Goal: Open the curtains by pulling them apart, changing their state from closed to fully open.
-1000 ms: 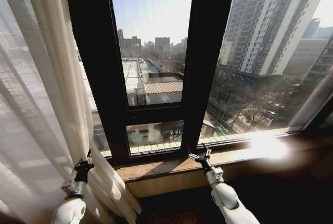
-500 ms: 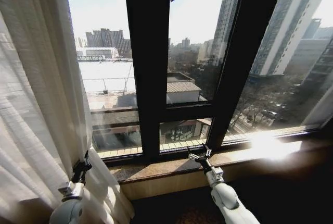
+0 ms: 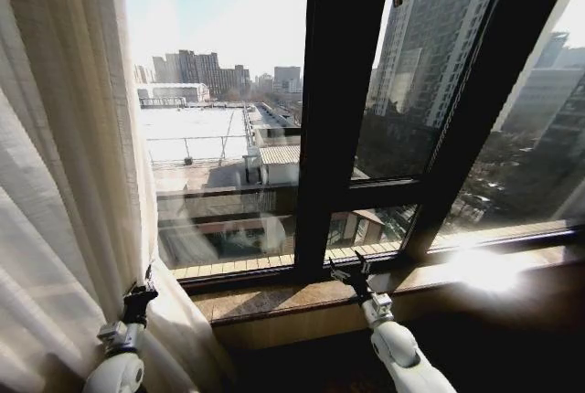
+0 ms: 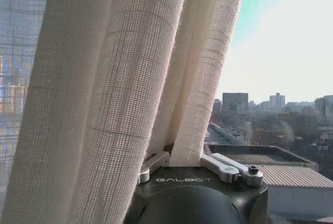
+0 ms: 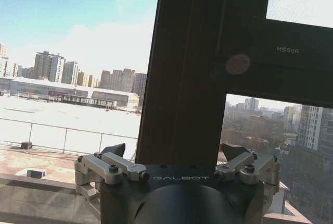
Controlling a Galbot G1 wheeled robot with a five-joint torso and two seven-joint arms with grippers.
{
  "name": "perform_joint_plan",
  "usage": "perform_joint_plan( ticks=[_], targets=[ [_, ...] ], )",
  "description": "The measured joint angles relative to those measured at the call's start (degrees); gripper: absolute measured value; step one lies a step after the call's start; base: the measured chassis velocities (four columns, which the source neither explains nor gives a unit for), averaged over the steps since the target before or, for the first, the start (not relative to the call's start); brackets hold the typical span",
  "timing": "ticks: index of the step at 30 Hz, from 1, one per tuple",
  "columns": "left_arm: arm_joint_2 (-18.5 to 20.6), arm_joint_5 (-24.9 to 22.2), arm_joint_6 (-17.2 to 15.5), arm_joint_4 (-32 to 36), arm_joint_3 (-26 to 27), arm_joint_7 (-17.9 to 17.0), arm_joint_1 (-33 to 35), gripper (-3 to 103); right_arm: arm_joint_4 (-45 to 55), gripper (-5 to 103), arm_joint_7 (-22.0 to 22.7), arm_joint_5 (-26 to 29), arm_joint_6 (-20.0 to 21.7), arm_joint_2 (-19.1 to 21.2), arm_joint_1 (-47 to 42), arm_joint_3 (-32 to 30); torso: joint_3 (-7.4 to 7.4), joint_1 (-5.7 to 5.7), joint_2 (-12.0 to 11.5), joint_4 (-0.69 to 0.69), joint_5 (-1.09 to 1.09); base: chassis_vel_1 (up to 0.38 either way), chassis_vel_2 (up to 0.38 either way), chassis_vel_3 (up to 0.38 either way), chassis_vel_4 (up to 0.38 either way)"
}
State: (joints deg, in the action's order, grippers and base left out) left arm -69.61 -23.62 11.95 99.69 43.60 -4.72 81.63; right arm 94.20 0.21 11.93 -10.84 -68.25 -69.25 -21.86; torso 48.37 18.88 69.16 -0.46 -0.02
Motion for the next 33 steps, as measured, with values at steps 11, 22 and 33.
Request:
perform_joint_plan(
  ticks=[11, 22, 33],
  targets=[
    [-0.30, 0.10, 0.46, 0.57, 0.14, -0.01, 0.82, 1, 0.00, 100, 0.00, 0.00, 0.00, 0.00, 0.00, 0.00, 0.00, -0.01, 0.00, 0.00, 0.00, 0.426, 0.290, -0.423, -0.282],
    [-0.48, 0.65, 0.46, 0.56, 0.07, -0.14, 0.82, 1, 0.01, 100, -0.01, 0.00, 0.00, -0.01, 0.00, 0.01, -0.01, -0.02, 0.01, 0.02, -0.03, 0.224, 0.192, -0.227, -0.178],
    [-0.50, 0.66, 0.36, -1.03, -0.01, -0.50, -0.18, 1, 0.00, 100, 0.01, 0.00, 0.00, 0.02, 0.00, -0.03, 0.00, 0.00, -0.01, -0.01, 0.02, -0.024, -0.022, 0.032, 0.015]
  ],
)
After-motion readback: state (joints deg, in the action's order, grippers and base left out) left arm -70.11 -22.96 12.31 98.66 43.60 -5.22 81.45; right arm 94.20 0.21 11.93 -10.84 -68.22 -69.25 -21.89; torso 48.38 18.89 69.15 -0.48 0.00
